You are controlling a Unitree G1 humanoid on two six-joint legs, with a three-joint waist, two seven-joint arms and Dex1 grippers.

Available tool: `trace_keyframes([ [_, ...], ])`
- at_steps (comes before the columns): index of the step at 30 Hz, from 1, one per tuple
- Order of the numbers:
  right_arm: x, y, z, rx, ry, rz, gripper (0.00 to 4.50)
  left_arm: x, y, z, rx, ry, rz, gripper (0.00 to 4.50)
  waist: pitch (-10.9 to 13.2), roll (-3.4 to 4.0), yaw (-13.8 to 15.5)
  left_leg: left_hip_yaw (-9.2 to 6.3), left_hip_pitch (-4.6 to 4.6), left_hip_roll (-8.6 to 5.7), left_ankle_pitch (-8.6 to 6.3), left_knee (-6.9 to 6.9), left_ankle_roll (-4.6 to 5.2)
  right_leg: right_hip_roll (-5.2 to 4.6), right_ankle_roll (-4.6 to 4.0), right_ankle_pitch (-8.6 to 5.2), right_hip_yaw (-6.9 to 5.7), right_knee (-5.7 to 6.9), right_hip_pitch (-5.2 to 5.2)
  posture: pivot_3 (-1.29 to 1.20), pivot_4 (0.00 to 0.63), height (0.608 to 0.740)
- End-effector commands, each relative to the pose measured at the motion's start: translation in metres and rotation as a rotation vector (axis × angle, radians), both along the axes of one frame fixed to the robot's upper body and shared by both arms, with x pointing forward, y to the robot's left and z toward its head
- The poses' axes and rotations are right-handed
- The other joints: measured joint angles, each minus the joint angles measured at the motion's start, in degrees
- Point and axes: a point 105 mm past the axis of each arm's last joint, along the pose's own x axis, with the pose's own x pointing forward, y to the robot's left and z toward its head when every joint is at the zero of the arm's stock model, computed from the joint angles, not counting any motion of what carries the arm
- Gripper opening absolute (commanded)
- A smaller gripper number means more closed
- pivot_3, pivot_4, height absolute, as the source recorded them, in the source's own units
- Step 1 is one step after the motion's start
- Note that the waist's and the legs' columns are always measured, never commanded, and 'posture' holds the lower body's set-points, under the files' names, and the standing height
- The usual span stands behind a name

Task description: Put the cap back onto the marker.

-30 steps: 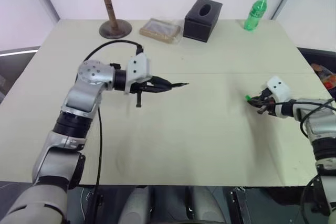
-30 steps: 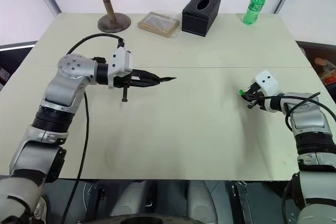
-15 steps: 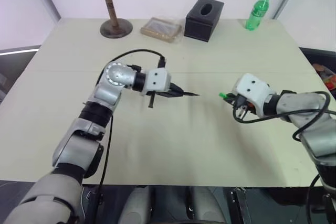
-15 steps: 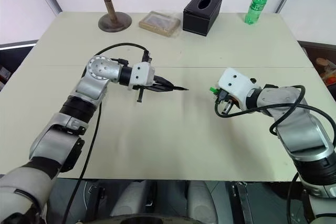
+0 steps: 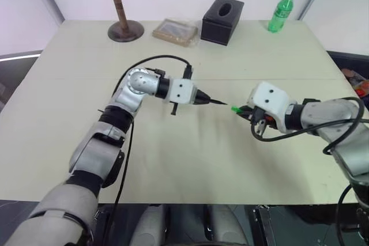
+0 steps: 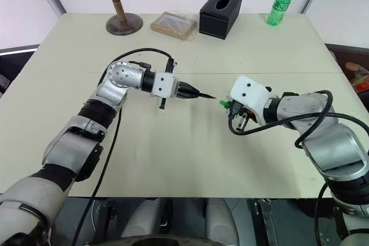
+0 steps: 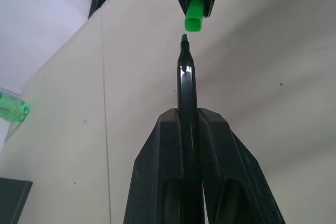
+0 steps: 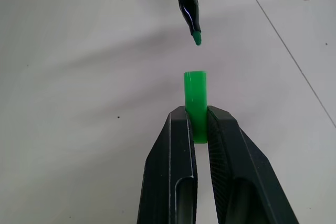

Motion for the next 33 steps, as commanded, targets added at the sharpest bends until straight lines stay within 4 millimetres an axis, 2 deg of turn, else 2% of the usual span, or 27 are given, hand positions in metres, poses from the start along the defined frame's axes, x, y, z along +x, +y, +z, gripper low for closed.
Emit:
trace_keyframes([
  [1, -0.002, 0.0039, 0.0083, -0.009, -0.024, 0.026, 0.03, -0.0016, -0.0054, 0.0142, -0.026, -0.059, -0.023, 0.0, 0.0, 0.0, 0.0, 0.0, 0.0, 0.0, 0.0, 0.0, 0.0, 0.0, 0.0, 0.0, 0.0, 0.0, 0.0, 0.0, 0.15, 0.74],
  [20, 0.0021, 0.0005, 0.0158, -0.014, -0.042, 0.015, 0.03, -0.0048, -0.0066, 0.0112, -0.008, -0.047, -0.047, 0.0, 0.0, 0.0, 0.0, 0.01, 0.0, 0.0, 0.0, 0.0, 0.0, 0.0, 0.0, 0.0, 0.0, 0.0, -0.01, 0.0, 0.15, 0.74],
  [33, -0.0018, 0.0103, 0.0167, -0.005, -0.041, 0.043, 0.03, -0.0062, -0.0093, 0.0104, -0.001, -0.046, -0.06, 0.0, 0.0, 0.0, 0.0, 0.01, -0.01, 0.0, 0.0, 0.0, 0.0, 0.0, 0.0, 0.0, 0.0, 0.0, -0.01, 0.0, 0.15, 0.74],
])
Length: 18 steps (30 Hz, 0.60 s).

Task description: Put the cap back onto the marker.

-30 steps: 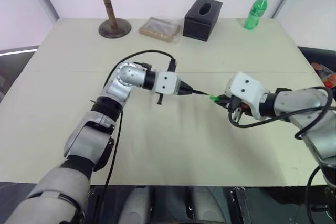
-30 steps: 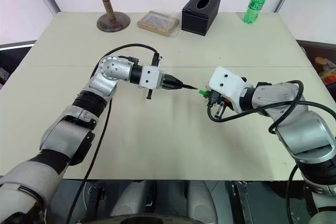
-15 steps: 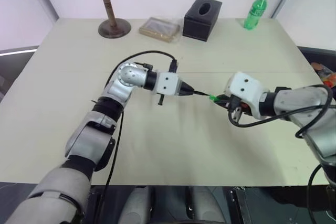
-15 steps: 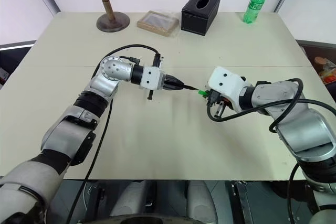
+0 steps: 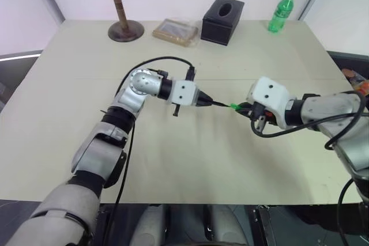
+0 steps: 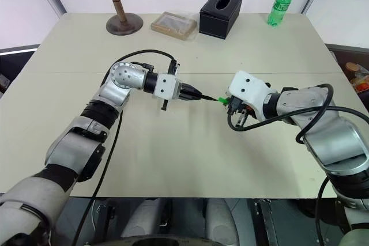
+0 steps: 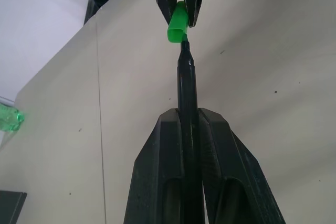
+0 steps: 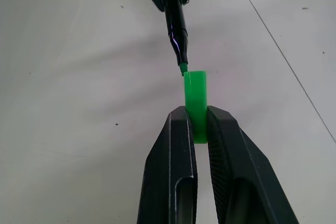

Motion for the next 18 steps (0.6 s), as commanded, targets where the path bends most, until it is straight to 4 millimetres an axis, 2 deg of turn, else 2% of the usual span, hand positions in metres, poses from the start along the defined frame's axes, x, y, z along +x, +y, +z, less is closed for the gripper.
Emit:
trace_keyframes([
  [1, -0.004, 0.0087, 0.0119, -0.006, -0.052, 0.04, 0.03, -0.0029, -0.0059, 0.0125, -0.015, -0.05, -0.033, 0.0, 0.0, 0.0, 0.0, 0.0, 0.0, 0.0, 0.0, 0.0, 0.0, 0.0, 0.0, 0.0, 0.0, 0.0, 0.0, 0.0, 0.15, 0.74],
  [18, -0.0058, 0.0066, 0.006, -0.027, -0.039, 0.036, 0.03, -0.0014, -0.0043, 0.0142, -0.011, -0.057, -0.028, 0.0, 0.0, 0.0, 0.0, 0.0, 0.0, 0.0, 0.0, 0.0, 0.0, 0.0, 0.0, 0.0, 0.0, 0.01, 0.0, 0.0, 0.15, 0.74],
])
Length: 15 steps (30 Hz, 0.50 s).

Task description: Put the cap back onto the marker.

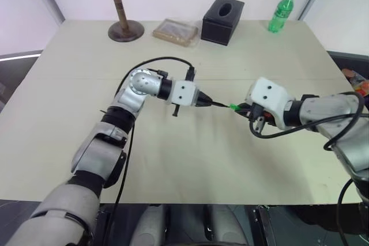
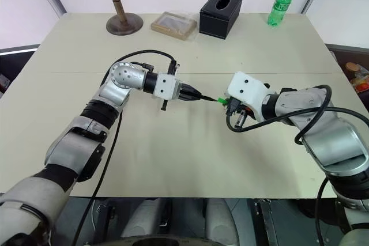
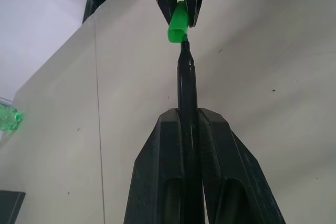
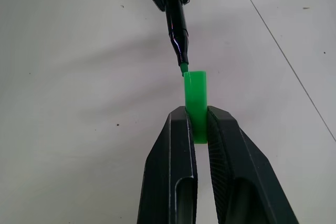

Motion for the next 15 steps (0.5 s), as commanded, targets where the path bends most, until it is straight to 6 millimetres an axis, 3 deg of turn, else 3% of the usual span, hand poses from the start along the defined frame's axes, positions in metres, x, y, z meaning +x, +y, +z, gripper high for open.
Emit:
trace_keyframes([
  [1, -0.0049, 0.0045, 0.0072, -0.02, -0.036, 0.035, 0.03, -0.0014, -0.0051, 0.015, -0.017, -0.057, -0.027, 0.0, 0.0, 0.0, 0.0, 0.0, 0.0, 0.0, 0.0, 0.0, 0.0, 0.0, 0.0, 0.0, 0.0, 0.0, 0.0, 0.0, 0.15, 0.74],
  [15, -0.0064, 0.0037, 0.006, -0.021, -0.031, 0.033, 0.03, -0.0015, -0.0057, 0.0147, -0.017, -0.055, -0.029, 0.0, 0.0, 0.0, 0.0, 0.0, 0.0, 0.0, 0.0, 0.0, 0.0, 0.0, 0.0, 0.0, 0.0, 0.0, 0.0, 0.0, 0.15, 0.74],
])
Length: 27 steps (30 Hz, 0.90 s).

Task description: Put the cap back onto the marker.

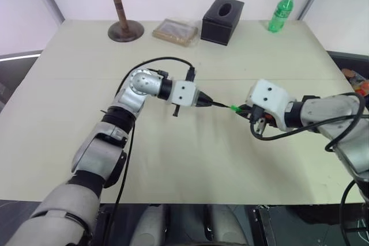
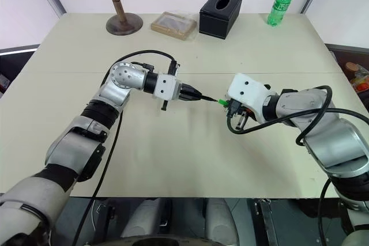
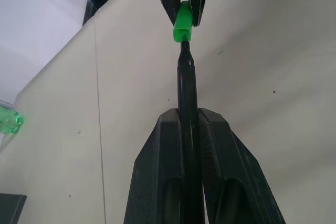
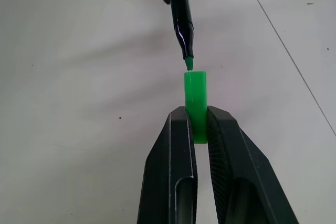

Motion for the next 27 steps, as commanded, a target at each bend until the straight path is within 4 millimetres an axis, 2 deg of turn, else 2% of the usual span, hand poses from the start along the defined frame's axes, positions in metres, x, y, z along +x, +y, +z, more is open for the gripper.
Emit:
trace_keyframes([
  [1, -0.004, 0.005, 0.008, -0.004, -0.038, 0.031, 0.03, -0.001, -0.005, 0.014, -0.016, -0.048, -0.023, 0.0, 0.0, 0.0, 0.0, 0.0, 0.0, 0.0, 0.0, 0.0, 0.0, 0.0, 0.0, 0.0, 0.0, 0.0, 0.0, 0.0, 0.15, 0.74],
  [19, 0.004, 0.013, 0.016, -0.01, -0.068, 0.05, 0.03, -0.006, -0.013, 0.009, -0.008, -0.044, -0.05, 0.0, 0.0, 0.0, -0.03, 0.0, 0.0, 0.0, 0.0, 0.01, 0.0, 0.0, 0.0, 0.0, 0.0, 0.02, -0.02, 0.0, 0.15, 0.74],
  [27, 0.01, 0.01, 0.006, -0.108, -0.072, 0.055, 0.03, 0.001, -0.015, 0.012, 0.03, -0.111, -0.017, 0.0, 0.0, 0.0, -0.01, 0.01, -0.01, -0.01, 0.0, 0.03, 0.0, 0.0, 0.0, 0.0, 0.0, 0.01, -0.01, 0.0, 0.15, 0.74],
])
